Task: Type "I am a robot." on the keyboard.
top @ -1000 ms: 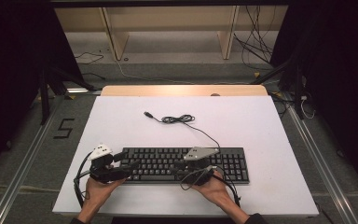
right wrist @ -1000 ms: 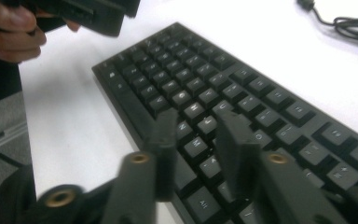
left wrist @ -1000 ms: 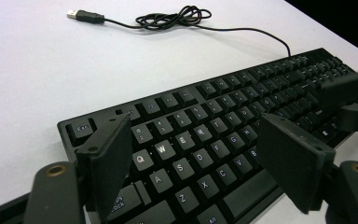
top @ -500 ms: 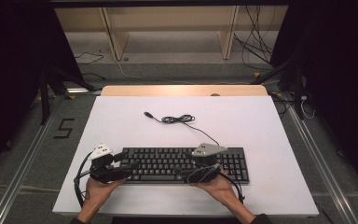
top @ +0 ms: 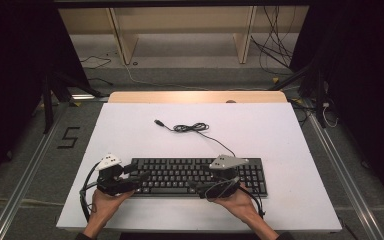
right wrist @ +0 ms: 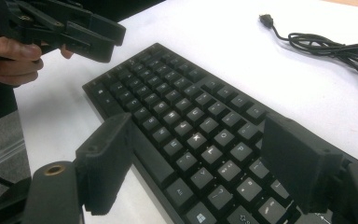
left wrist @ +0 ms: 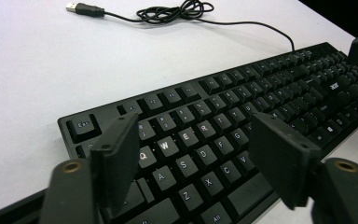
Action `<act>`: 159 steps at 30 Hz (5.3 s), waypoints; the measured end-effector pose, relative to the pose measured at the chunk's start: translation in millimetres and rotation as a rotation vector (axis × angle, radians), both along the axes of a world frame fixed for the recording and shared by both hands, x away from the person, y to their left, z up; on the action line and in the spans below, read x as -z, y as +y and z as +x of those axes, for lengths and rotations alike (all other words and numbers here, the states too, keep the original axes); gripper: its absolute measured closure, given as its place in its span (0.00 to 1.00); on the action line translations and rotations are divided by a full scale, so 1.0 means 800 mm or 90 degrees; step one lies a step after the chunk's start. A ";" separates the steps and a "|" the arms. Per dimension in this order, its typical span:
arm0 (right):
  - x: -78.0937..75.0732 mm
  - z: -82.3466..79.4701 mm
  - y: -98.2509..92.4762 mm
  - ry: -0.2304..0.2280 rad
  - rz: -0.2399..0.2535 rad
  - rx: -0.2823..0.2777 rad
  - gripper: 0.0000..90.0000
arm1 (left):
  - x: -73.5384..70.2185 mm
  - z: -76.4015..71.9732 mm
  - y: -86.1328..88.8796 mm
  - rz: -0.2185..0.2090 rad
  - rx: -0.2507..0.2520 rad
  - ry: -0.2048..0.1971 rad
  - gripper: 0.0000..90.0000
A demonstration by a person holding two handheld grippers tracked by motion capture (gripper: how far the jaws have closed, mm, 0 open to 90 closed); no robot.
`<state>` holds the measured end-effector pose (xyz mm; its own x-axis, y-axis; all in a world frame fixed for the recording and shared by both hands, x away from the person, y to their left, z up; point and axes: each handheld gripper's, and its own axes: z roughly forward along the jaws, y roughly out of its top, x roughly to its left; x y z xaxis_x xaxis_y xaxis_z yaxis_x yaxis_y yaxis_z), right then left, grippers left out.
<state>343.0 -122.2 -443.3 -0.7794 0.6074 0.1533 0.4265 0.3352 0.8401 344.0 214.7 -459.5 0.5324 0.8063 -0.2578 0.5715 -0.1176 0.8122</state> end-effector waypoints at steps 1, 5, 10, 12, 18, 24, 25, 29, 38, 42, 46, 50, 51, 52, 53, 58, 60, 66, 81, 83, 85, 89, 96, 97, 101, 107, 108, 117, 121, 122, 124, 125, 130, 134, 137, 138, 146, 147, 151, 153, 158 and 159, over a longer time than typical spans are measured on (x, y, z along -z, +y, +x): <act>0.000 -0.001 -0.001 0.001 0.001 0.000 0.29 | 0.000 0.000 0.000 0.001 0.000 0.000 0.41; 0.000 -0.002 -0.003 -0.001 0.002 0.001 0.29 | 0.003 0.002 -0.002 0.009 -0.001 0.006 0.51; -0.001 -0.005 -0.006 0.001 0.003 0.003 0.29 | 0.004 0.004 -0.001 0.018 0.000 0.011 0.63; -0.001 -0.005 -0.007 -0.001 0.004 0.003 0.29 | 0.004 0.005 -0.001 0.020 -0.001 0.014 0.68; -0.001 -0.007 -0.008 0.001 0.003 0.004 0.29 | 0.006 0.006 -0.001 0.041 0.000 0.021 0.86; -0.001 -0.009 -0.008 0.001 0.003 0.002 0.29 | 0.007 0.007 -0.003 0.059 0.006 0.028 0.97; 0.000 -0.009 -0.007 0.001 0.004 0.002 0.29 | 0.008 0.007 -0.004 0.061 0.006 0.029 0.99; -0.001 -0.010 -0.007 0.000 0.005 0.001 0.29 | 0.009 0.008 -0.005 0.064 0.010 0.033 0.99; -0.001 -0.013 -0.007 -0.002 0.008 0.000 0.29 | 0.011 0.009 -0.005 0.070 0.012 0.043 0.99; -0.001 -0.014 -0.007 0.000 0.008 -0.002 0.29 | 0.012 0.009 -0.005 0.072 0.014 0.046 0.99; 0.000 -0.014 -0.006 0.001 0.007 -0.004 0.29 | 0.013 0.010 -0.006 0.073 0.014 0.049 0.99; 0.000 -0.015 -0.005 0.002 0.006 -0.004 0.29 | 0.013 0.010 -0.006 0.073 0.015 0.049 0.99; 0.000 -0.015 -0.005 0.002 0.007 -0.004 0.29 | 0.013 0.010 -0.006 0.072 0.014 0.049 0.99; 0.000 -0.015 -0.005 0.002 0.007 -0.005 0.29 | 0.013 0.010 -0.006 0.071 0.013 0.050 0.99; 0.000 -0.015 -0.005 0.002 0.007 -0.005 0.29 | 0.013 0.010 -0.006 0.072 0.014 0.052 0.99; 0.000 -0.015 -0.005 0.002 0.007 -0.005 0.29 | 0.014 0.011 -0.005 0.076 0.012 0.056 0.99; 0.000 -0.015 -0.005 0.002 0.006 -0.005 0.29 | 0.015 0.011 -0.005 0.076 0.011 0.058 0.99; 0.001 -0.015 -0.005 0.002 0.007 -0.005 0.29 | 0.017 0.013 -0.005 0.082 0.011 0.064 0.99; 0.000 -0.016 -0.004 0.002 0.009 -0.005 0.29 | 0.025 0.018 -0.008 0.114 0.008 0.079 0.99; 0.000 -0.016 -0.004 0.001 0.008 -0.007 0.29 | 0.025 0.017 -0.009 0.110 0.008 0.080 0.99; 0.000 -0.016 -0.004 0.000 0.009 -0.006 0.29 | 0.024 0.017 -0.009 0.114 0.010 0.079 0.99; -0.001 -0.016 -0.004 -0.003 0.012 -0.003 0.29 | 0.021 0.016 -0.008 0.112 0.009 0.071 0.99; -0.001 -0.015 -0.005 -0.004 0.013 -0.001 0.30 | 0.006 0.009 -0.004 0.062 0.001 0.028 0.83; -0.001 -0.015 -0.005 -0.005 0.015 -0.001 0.30 | 0.005 0.008 -0.003 0.059 0.003 0.028 0.80; -0.001 -0.016 -0.003 -0.004 0.015 -0.006 0.33 | 0.002 0.005 -0.001 0.029 0.004 0.017 0.66; 0.001 -0.017 0.000 -0.005 0.015 -0.013 0.42 | -0.004 -0.001 -0.001 0.002 0.008 -0.011 0.50; 0.001 -0.017 0.001 -0.003 0.015 -0.015 0.45 | -0.005 -0.002 0.000 0.003 0.010 -0.014 0.48; 0.007 -0.012 0.007 0.023 0.014 -0.028 0.71 | -0.010 -0.008 -0.001 -0.013 0.011 -0.048 0.36; 0.009 -0.010 0.011 0.029 0.009 -0.033 0.80 | -0.012 -0.009 -0.001 -0.019 0.004 -0.056 0.33; 0.009 -0.010 0.013 0.028 0.009 -0.034 0.83 | -0.012 -0.010 0.000 -0.019 0.003 -0.057 0.32; 0.010 -0.010 0.015 0.029 0.005 -0.035 0.88 | -0.012 -0.010 0.000 -0.021 0.001 -0.061 0.31; 0.011 -0.009 0.017 0.030 0.002 -0.038 0.90 | -0.012 -0.010 0.000 -0.021 0.000 -0.063 0.31; 0.016 -0.007 0.024 0.039 -0.016 -0.044 1.00 | -0.013 -0.011 0.001 -0.024 -0.001 -0.069 0.30; 0.022 -0.005 0.033 0.045 -0.030 -0.052 1.00 | -0.013 -0.012 0.000 -0.025 -0.002 -0.075 0.29; 0.027 -0.004 0.038 0.050 -0.042 -0.056 1.00 | -0.013 -0.012 0.000 -0.027 -0.003 -0.077 0.29; 0.028 -0.004 0.039 0.052 -0.044 -0.055 1.00 | -0.013 -0.013 0.000 -0.028 -0.003 -0.078 0.28; 0.035 -0.001 0.048 0.052 -0.061 -0.059 1.00 | -0.013 -0.014 0.000 -0.031 0.001 -0.085 0.28; 0.036 -0.001 0.049 0.051 -0.064 -0.059 1.00 | -0.013 -0.014 -0.001 -0.031 0.002 -0.086 0.28; 0.040 0.000 0.053 0.048 -0.076 -0.058 1.00 | -0.014 -0.014 0.000 -0.030 0.001 -0.087 0.28; 0.041 0.001 0.055 0.049 -0.081 -0.057 1.00 | -0.014 -0.014 0.000 -0.030 0.001 -0.087 0.28; 0.047 0.002 0.059 0.045 -0.103 -0.059 1.00 | -0.014 -0.014 0.000 -0.031 0.000 -0.087 0.28; 0.048 0.002 0.060 0.044 -0.110 -0.057 1.00 | -0.014 -0.014 0.000 -0.031 -0.001 -0.087 0.28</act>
<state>344.8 -74.2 -481.6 -0.8231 0.5576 0.1078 0.4429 0.5115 0.7363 332.4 214.9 -448.4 0.5646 0.7949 -0.2219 0.4548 -0.0753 0.8874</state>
